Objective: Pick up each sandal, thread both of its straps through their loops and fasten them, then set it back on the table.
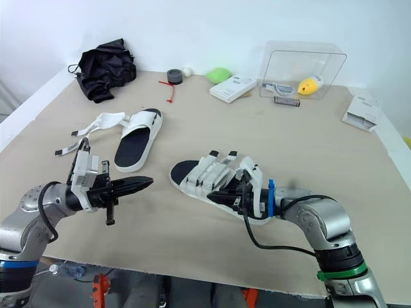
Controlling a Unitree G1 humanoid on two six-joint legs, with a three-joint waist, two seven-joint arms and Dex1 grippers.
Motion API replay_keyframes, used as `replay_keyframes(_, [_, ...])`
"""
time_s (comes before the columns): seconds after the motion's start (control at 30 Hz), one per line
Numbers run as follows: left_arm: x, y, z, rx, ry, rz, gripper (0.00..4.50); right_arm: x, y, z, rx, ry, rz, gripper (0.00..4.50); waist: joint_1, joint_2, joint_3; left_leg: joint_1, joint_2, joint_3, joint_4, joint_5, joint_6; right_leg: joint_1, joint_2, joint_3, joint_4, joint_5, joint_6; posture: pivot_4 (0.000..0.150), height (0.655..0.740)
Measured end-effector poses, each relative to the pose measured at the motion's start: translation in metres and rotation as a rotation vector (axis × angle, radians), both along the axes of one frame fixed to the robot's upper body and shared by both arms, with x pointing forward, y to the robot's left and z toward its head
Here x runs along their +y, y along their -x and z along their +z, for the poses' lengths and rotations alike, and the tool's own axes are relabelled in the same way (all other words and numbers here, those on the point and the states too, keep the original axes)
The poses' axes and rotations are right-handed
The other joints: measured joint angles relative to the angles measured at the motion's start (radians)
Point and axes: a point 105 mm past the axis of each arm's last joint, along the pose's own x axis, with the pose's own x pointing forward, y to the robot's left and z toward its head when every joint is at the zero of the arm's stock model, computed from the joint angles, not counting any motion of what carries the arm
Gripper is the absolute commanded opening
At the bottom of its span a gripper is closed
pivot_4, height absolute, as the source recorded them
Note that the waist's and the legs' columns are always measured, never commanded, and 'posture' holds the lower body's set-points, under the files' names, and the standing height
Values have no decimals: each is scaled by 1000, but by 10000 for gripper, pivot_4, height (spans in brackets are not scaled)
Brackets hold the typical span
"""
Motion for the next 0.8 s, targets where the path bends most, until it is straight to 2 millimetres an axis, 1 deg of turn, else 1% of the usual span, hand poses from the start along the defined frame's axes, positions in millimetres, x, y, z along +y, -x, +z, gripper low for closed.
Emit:
replay_keyframes(0.03, [-2,-1,1,-3,9,-1,0,-8,-9,2,-15,5,-69,1176,1,0,0,0,0,0,0,0,-1,0,0,0,0,0,1,1500,7400])
replay_keyframes(0.07, [-6,-4,3,-9,20,-10,0,-24,-26,9,-42,11,-192,1176,1,0,0,0,0,0,1,3,-4,0,0,1,0,1,2,1500,7400])
replay_keyframes(0.1, [-9,-5,4,-12,23,-14,0,-37,-36,14,-59,9,-281,1176,2,0,0,-1,0,1,1,3,-5,-1,0,1,0,2,2,1500,7400])
replay_keyframes(0.17, [-11,-12,4,-19,17,1,0,-64,-49,28,-100,-5,-445,1176,3,0,0,-1,-1,2,1,4,-5,-1,-1,3,0,4,2,1500,7400])
replay_keyframes(0.2, [-13,-20,1,-20,11,23,0,-82,-55,38,-137,-2,-553,1176,2,0,0,-1,-1,3,0,4,-5,-2,0,4,0,4,2,1500,7400])
replay_keyframes(0.27, [-14,-24,-4,-15,2,38,0,-93,-60,44,-152,-2,-640,1176,-1,0,0,-2,-1,4,0,3,-5,-4,0,6,0,4,3,1500,7400])
replay_keyframes(0.3, [-19,-30,-6,-9,12,45,0,-107,-69,49,-155,-5,-763,1176,-5,0,0,-2,-1,7,0,3,-5,-7,1,9,2,4,3,1500,7400])
replay_keyframes(0.4, [-27,-33,-6,-15,20,41,0,-135,-77,45,-101,15,-985,1176,-8,0,0,-4,-1,10,-3,3,-5,-11,2,13,2,5,3,1500,7400])
replay_keyframes(0.43, [-28,-35,-5,-19,27,45,0,-140,-77,41,-76,18,-1028,1176,-8,0,0,-4,-1,11,-4,3,-5,-12,2,14,3,5,3,1500,7400])
replay_keyframes(0.5, [-31,-39,-2,-21,44,49,0,-142,-78,32,-36,29,-1068,1176,-10,0,0,-4,-1,12,-6,3,-5,-13,2,15,2,5,3,1500,7400])
replay_keyframes(0.53, [-32,-40,-2,-20,48,53,0,-139,-80,30,-25,29,-1071,1176,-14,0,0,-4,-1,12,-6,3,-5,-13,2,16,2,5,3,1500,7400])
replay_keyframes(0.57, [-34,-42,-1,-23,52,52,0,-137,-83,29,-25,35,-1073,7655,-17,0,0,-3,-1,13,-6,3,-5,-13,2,16,3,5,3,1500,7400])
replay_keyframes(0.6, [-38,-42,2,-29,67,46,0,-137,-87,26,-16,47,-1077,12330,-26,0,0,-3,-1,13,-5,3,-5,-13,2,17,2,5,5,1500,7400])
replay_keyframes(0.63, [-38,-42,2,-29,67,46,0,-137,-87,26,-15,47,-1077,12330,-27,0,0,-3,-1,13,-5,3,-5,-13,2,17,2,5,5,1500,7400])
replay_keyframes(0.67, [-38,-43,1,-25,69,50,0,-136,-87,22,-6,50,-1072,18202,-27,0,0,-3,-1,14,-5,3,-5,-13,2,18,2,6,5,1500,7400])
replay_keyframes(0.7, [-38,-43,1,-23,70,54,0,-134,-88,22,-9,52,-1063,19891,-28,0,0,-3,-1,14,-5,3,-5,-13,2,18,2,6,5,1500,7400])
replay_keyframes(0.73, [-38,-43,0,-20,70,55,0,-132,-88,22,-12,51,-1050,25095,-28,0,0,-3,-1,14,-5,3,-5,-13,2,19,2,6,5,1500,7400])
replay_keyframes(0.8, [-37,-42,-4,-8,68,59,0,-131,-88,24,-14,59,-1022,31362,-28,0,0,-3,-1,15,-5,3,-5,-13,2,19,2,6,5,1500,7400])
